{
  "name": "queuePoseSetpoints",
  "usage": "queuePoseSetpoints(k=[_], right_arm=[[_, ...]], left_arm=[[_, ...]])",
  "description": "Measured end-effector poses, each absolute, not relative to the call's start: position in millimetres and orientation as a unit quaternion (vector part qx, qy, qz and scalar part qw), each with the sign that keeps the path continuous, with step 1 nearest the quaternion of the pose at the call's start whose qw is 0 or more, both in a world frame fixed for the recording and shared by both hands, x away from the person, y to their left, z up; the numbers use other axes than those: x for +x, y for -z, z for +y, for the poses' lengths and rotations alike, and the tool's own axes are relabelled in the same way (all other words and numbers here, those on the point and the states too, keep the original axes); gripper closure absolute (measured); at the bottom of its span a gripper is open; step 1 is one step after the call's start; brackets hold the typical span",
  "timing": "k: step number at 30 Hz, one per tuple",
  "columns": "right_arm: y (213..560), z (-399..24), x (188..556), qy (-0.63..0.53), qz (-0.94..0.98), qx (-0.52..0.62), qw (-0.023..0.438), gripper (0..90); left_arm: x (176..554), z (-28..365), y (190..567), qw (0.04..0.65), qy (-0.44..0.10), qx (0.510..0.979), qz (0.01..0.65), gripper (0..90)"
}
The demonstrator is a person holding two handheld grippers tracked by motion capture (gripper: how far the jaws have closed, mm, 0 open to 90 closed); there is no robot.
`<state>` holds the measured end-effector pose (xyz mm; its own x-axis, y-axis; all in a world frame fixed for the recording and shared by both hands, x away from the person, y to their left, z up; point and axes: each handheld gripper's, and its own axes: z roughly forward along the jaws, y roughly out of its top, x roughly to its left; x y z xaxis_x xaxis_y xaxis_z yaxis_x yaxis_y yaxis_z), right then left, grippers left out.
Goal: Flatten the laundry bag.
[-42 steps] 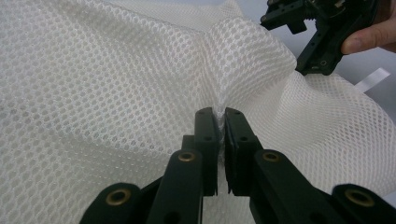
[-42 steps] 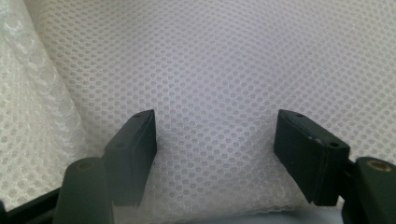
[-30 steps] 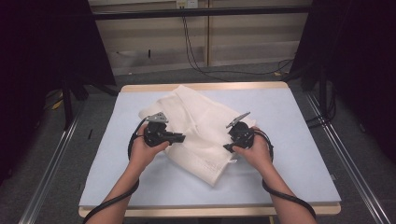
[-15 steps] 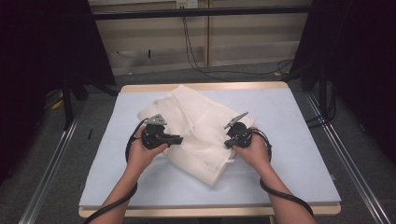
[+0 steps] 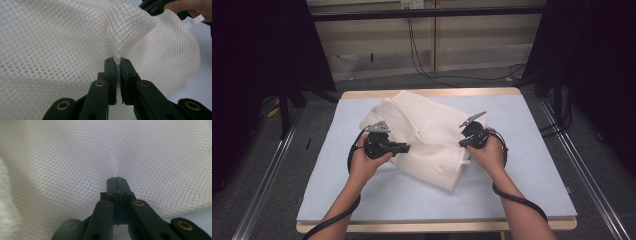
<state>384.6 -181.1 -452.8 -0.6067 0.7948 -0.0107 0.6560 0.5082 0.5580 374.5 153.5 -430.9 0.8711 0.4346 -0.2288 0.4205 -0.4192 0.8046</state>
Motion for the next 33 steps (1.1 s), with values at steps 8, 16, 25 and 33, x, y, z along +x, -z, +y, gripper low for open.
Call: queuePoseSetpoints(k=[8,16,25,33], right_arm=[[446.6,-196.2,401.5,-0.255,0.851,0.435,0.145,90.0],[447.9,-216.5,401.8,-0.263,0.834,0.461,0.152,90.0],[441.6,-241.6,395.6,-0.267,0.812,0.488,0.175,90.0],[438.7,-243.1,387.3,-0.281,0.807,0.489,0.178,84.0]], left_arm=[[373.0,150.4,432.7,0.483,0.005,0.838,0.253,86.4],[368.7,143.9,436.1,0.482,0.008,0.841,0.245,86.9],[370.0,143.0,440.2,0.473,0.008,0.845,0.248,86.9],[367.8,142.8,441.3,0.468,0.004,0.849,0.245,86.9]])
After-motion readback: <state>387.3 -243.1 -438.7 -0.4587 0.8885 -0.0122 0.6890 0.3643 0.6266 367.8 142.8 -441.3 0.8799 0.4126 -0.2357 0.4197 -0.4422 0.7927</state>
